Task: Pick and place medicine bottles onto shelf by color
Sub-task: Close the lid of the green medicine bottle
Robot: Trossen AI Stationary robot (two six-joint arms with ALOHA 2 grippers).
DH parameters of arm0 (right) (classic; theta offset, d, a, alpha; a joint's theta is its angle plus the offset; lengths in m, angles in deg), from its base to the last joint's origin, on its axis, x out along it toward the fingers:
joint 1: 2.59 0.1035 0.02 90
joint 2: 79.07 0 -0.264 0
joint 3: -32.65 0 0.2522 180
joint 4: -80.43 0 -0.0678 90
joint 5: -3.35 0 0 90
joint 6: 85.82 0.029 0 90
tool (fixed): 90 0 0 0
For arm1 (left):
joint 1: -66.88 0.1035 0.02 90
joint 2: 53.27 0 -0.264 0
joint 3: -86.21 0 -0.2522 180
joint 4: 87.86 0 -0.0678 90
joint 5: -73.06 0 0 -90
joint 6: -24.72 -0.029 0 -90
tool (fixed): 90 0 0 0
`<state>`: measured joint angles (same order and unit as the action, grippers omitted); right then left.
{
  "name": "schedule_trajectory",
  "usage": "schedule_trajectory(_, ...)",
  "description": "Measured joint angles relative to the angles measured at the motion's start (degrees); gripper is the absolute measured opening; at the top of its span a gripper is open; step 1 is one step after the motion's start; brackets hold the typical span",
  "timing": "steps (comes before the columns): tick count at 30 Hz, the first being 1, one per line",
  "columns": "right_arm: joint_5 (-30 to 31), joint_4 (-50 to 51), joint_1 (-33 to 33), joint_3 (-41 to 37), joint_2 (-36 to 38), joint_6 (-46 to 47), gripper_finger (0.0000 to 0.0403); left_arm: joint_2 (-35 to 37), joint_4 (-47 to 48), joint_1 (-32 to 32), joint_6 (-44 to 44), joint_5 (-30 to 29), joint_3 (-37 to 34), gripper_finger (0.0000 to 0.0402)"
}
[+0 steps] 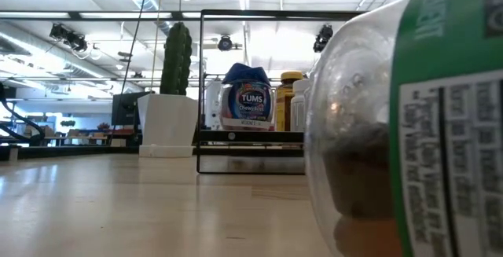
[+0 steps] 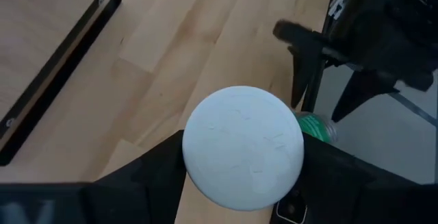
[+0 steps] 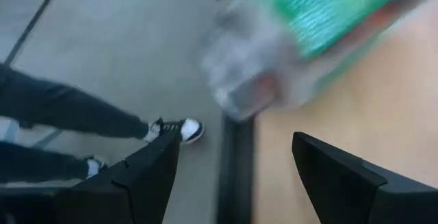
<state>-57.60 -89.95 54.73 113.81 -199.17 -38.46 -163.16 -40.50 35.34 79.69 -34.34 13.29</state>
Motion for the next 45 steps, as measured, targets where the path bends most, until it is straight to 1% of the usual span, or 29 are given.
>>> schedule_trajectory(5,0.06,0.50,0.27,3.47,-2.78,2.67,0.0293,0.01,0.01,-0.09,1.21,0.05,0.00,0.0249)
schedule_trajectory(9,4.19,1.17,0.17,3.58,-2.60,5.92,0.0293,0.02,0.02,-0.20,1.41,0.05,0.00,0.0243)
schedule_trajectory(11,5.31,2.04,0.15,3.58,-2.35,6.75,0.0293,0.02,0.05,-0.18,1.43,0.05,0.00,0.0244)
schedule_trajectory(17,6.15,3.54,-0.21,3.58,-2.26,9.58,0.0292,0.02,0.04,-0.09,1.19,0.07,0.00,0.0248)
schedule_trajectory(19,7.04,3.65,-0.45,3.58,-2.26,9.79,0.0292,0.02,0.04,-0.09,1.37,0.07,0.00,0.0245)
schedule_trajectory(27,7.16,3.76,-1.92,3.58,-2.26,11.09,0.0292,0.02,0.02,-0.09,1.39,0.07,0.00,0.0249)
schedule_trajectory(33,7.90,3.76,-3.31,3.58,-2.26,11.16,0.0291,0.02,0.02,-0.07,1.41,0.08,0.00,0.0243)
schedule_trajectory(36,10.23,4.56,-3.57,3.58,-1.44,10.74,0.0282,0.02,0.02,-0.07,1.41,0.09,0.00,0.0247)
schedule_trajectory(42,19.20,6.55,-3.86,3.60,2.06,4.60,0.0246,0.02,-0.02,-0.07,1.43,0.11,0.00,0.0249)
schedule_trajectory(45,19.41,7.66,-4.72,3.61,2.28,2.36,0.0230,0.02,-0.02,-0.07,1.43,0.14,0.00,0.0244)
